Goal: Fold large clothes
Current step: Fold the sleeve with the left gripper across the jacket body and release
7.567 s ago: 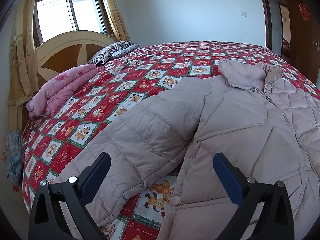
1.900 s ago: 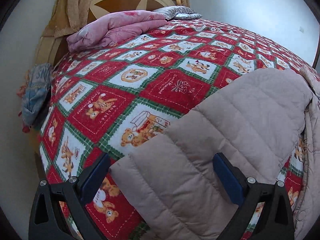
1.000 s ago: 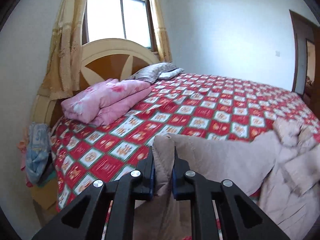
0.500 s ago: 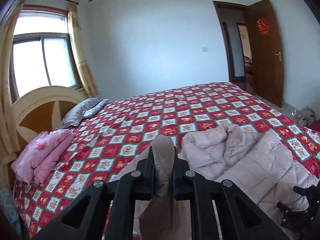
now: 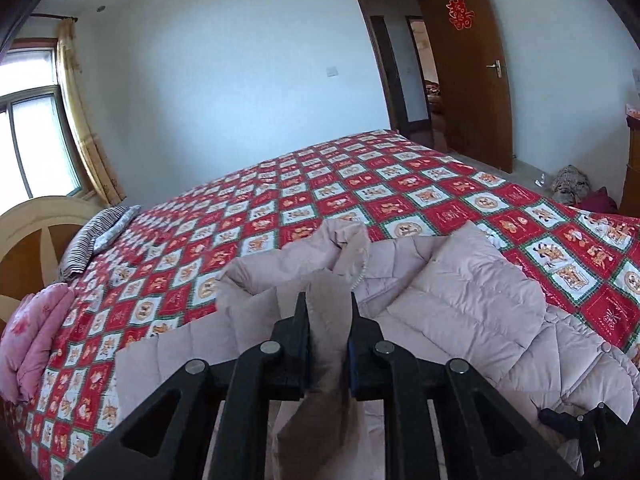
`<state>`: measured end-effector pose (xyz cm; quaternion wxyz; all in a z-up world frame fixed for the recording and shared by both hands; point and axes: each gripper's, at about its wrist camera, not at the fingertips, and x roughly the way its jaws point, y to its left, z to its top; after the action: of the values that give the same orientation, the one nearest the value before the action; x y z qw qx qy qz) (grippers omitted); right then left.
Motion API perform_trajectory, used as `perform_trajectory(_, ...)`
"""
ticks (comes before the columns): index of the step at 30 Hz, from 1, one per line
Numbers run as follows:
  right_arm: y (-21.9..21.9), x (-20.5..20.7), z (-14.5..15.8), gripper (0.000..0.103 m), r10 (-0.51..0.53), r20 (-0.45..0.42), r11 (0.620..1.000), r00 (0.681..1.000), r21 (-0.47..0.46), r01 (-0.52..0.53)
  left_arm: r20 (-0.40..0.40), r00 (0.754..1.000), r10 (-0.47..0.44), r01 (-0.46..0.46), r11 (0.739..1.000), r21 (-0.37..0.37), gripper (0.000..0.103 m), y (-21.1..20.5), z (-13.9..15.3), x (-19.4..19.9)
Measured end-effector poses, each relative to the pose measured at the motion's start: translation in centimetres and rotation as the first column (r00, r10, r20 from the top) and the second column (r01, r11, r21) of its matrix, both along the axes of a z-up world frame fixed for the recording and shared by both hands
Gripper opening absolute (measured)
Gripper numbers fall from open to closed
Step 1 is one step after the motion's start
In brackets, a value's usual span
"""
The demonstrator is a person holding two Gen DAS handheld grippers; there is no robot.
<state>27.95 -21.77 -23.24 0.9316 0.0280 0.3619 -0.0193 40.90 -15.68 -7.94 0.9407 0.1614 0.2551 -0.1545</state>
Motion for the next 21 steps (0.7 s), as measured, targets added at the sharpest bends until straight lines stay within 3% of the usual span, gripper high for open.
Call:
perform_trajectory(1, -0.1, 0.0, 0.0, 0.08, -0.001, 0.002, 1.0, 1.0, 0.007, 0.001, -0.019, 1.0, -0.004, 0.004, 1.0, 0.002, 0.027, -0.3, -0.5, 0.3)
perform_trajectory(2, -0.2, 0.0, 0.0, 0.081, -0.003, 0.003, 1.0, 1.0, 0.013, 0.003, -0.032, 0.999, 0.001, -0.001, 1.0, -0.002, 0.044, -0.3, -1.0, 0.5)
perform_trajectory(3, -0.2, -0.1, -0.1, 0.081, -0.005, 0.003, 1.0, 1.0, 0.017, 0.005, -0.036, 0.999, 0.004, -0.004, 1.0, -0.01, 0.07, -0.1, -1.2, 0.6)
perform_trajectory(5, -0.3, 0.0, -0.1, 0.082, -0.007, 0.002, 1.0, 1.0, 0.017, 0.007, -0.004, 1.0, 0.012, -0.012, 0.999, -0.037, 0.081, 0.9, -1.1, 0.1)
perform_trajectory(11, 0.2, 0.1, -0.2, 0.083, -0.011, -0.006, 1.0, 1.0, -0.001, 0.011, 0.022, 0.999, 0.027, -0.027, 0.999, -0.038, 0.082, 4.4, -1.1, -0.8)
perform_trajectory(21, 0.6, 0.4, -0.3, 0.084, -0.024, -0.026, 0.999, 0.999, -0.048, 0.023, -0.131, 0.971, 0.202, -0.207, 0.978, -0.028, 0.082, 13.2, -7.1, 0.8)
